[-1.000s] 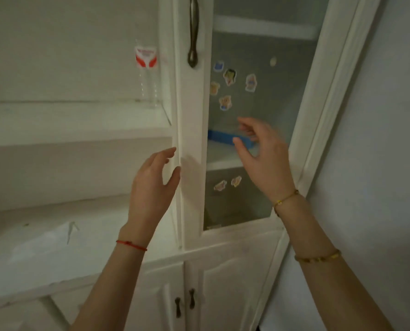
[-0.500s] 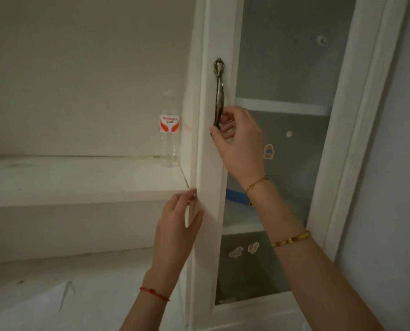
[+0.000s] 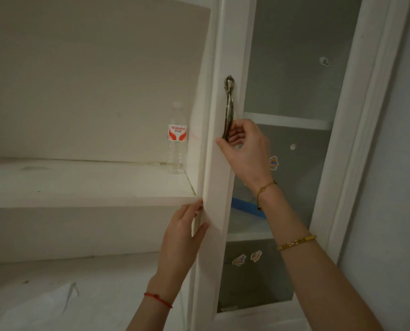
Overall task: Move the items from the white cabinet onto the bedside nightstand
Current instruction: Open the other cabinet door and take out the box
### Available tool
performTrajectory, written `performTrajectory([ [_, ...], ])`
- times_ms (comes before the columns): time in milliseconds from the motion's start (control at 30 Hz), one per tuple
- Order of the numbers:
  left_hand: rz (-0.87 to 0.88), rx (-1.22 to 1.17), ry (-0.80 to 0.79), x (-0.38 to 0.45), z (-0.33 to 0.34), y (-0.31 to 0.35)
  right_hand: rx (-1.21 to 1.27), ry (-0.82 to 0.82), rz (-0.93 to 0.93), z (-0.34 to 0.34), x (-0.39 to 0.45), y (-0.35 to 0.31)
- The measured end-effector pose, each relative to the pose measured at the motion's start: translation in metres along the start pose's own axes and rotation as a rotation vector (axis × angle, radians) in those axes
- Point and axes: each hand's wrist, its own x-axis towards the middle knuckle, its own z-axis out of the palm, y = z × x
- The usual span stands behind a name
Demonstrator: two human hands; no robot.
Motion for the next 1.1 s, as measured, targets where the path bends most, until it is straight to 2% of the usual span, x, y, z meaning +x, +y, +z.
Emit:
performTrajectory([
  [100,0.014,-0.084,-0.029,-0.005,-0.007,0.006,0.024,0.052,-0.002,-0.013,-0.008,-0.009],
  [267,0.17,-0.141,-0.107,-0.031,-0.021,0.029,0.066,0.071,-0.043,-0.055,-0.037,-0.029],
  [433,0.269,-0.261,-0.113,-0.057,-0.022,0.056,-0.009,0.098,-0.039,-0.088,-0.063,-0.046],
  [767,0.418,-0.372,-0.147,-0.085,-0.006,0.093,-0.333,0.008,-0.072,-0.15,-0.108,-0.063],
  [1100,0.601,-0.52,-0.15,-0.108,0.032,0.142,-0.642,0.085,-0.144,-0.219,-0.138,-0.074],
])
